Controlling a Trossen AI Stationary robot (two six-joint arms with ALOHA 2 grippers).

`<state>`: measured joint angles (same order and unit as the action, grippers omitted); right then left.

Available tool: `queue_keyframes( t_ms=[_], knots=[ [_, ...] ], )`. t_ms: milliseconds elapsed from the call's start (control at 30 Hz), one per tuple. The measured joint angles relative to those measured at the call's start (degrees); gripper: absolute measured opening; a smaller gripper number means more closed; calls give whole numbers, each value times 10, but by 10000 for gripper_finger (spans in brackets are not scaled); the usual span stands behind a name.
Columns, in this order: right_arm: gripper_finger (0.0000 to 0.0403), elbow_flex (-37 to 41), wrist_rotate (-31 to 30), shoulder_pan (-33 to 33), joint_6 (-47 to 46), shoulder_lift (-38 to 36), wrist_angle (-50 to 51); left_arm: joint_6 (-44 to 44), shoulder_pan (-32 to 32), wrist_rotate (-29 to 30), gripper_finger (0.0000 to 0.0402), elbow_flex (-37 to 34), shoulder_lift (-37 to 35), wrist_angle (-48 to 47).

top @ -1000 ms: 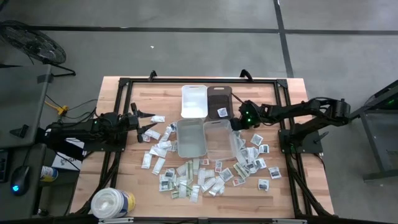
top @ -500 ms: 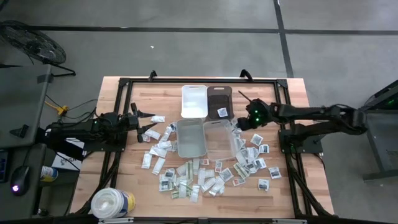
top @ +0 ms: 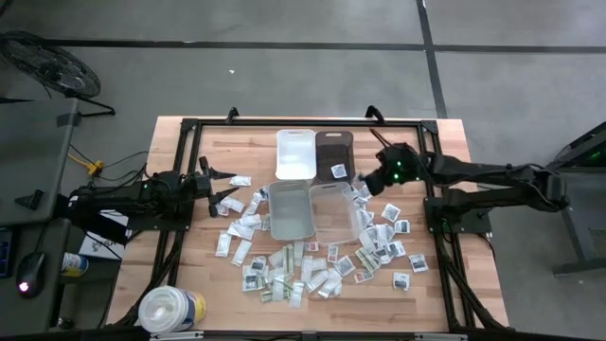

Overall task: Pick & Place First Aid Supplies
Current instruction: Put the blue alcohol pad into the black bin

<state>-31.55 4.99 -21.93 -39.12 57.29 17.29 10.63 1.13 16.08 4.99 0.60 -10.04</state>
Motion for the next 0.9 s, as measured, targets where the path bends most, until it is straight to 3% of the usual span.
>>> queue_keyframes(
  t_ms=[133, 533, 733, 900],
  knots=[
    [0, -73, -31, -23, 73, 50, 60, 0, 0, 0, 189, 0, 0, 0],
    [0, -307, -20, -67, 336, 298, 202, 0, 0, 0, 189, 0, 0, 0],
    [0, -382, 19, -73, 406, 382, 248, 0, 0, 0, 189, 0, 0, 0],
    [0, -401, 51, -77, 422, 422, 272, 0, 0, 0, 189, 0, 0, 0]
  ],
)
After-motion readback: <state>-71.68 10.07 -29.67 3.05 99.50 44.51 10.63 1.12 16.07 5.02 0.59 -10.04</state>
